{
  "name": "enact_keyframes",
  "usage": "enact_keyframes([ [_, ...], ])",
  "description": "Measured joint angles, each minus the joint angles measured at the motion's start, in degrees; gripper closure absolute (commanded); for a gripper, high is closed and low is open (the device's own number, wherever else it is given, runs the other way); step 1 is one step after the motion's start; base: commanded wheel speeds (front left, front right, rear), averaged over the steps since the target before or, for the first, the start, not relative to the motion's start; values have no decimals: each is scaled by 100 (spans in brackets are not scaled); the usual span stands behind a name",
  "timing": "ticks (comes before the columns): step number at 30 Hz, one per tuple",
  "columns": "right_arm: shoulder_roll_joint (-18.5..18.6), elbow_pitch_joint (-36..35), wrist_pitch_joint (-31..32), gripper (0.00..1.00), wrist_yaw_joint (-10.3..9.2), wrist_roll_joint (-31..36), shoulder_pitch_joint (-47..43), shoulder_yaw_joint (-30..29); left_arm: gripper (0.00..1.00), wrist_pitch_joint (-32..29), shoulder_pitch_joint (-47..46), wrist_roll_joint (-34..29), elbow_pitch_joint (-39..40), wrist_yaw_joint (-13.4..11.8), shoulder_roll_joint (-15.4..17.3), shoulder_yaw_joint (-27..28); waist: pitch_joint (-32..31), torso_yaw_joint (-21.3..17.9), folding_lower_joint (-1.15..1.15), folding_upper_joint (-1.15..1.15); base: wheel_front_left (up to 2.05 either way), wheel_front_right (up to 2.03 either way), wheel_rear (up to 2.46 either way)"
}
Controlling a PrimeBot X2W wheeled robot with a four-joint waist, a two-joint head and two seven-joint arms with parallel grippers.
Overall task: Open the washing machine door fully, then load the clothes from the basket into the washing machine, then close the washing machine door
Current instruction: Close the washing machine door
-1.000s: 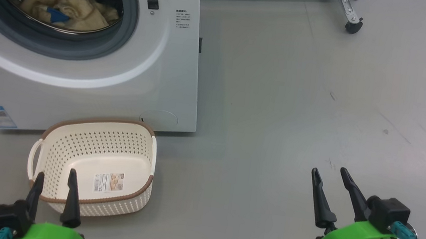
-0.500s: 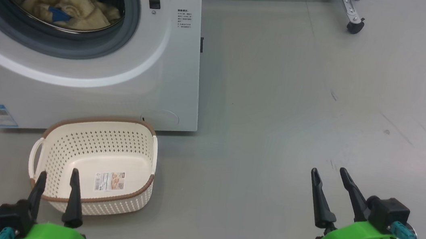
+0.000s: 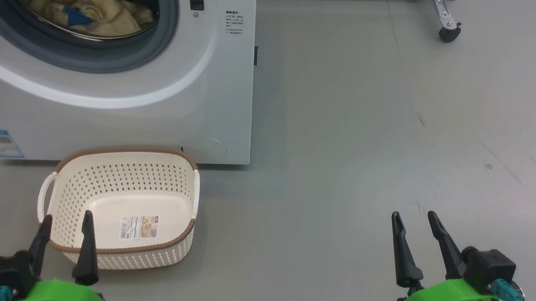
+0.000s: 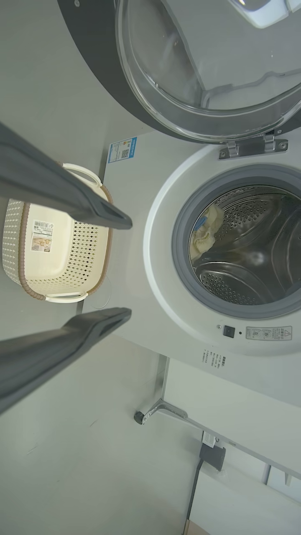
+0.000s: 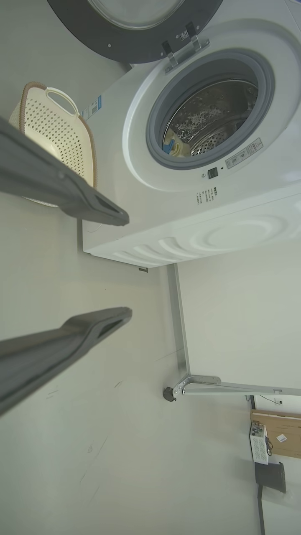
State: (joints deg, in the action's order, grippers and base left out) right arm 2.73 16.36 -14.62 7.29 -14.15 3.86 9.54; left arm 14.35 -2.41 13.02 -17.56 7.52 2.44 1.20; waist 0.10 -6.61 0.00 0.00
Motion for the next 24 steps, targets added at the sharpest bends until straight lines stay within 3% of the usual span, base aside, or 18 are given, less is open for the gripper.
enact_keyframes([
  [15, 0, -1, 0, 0, 0, -48, -1, -24, 0, 0, -1, 0, 4, 0, -1, -25, -13, 144, 0, 0, 0, 0, 0],
  [24, -1, -25, 0, 0, 0, -51, -9, -1, 0, 0, -2, 0, -32, 0, -2, -127, -36, 755, 0, 0, 0, 0, 0],
])
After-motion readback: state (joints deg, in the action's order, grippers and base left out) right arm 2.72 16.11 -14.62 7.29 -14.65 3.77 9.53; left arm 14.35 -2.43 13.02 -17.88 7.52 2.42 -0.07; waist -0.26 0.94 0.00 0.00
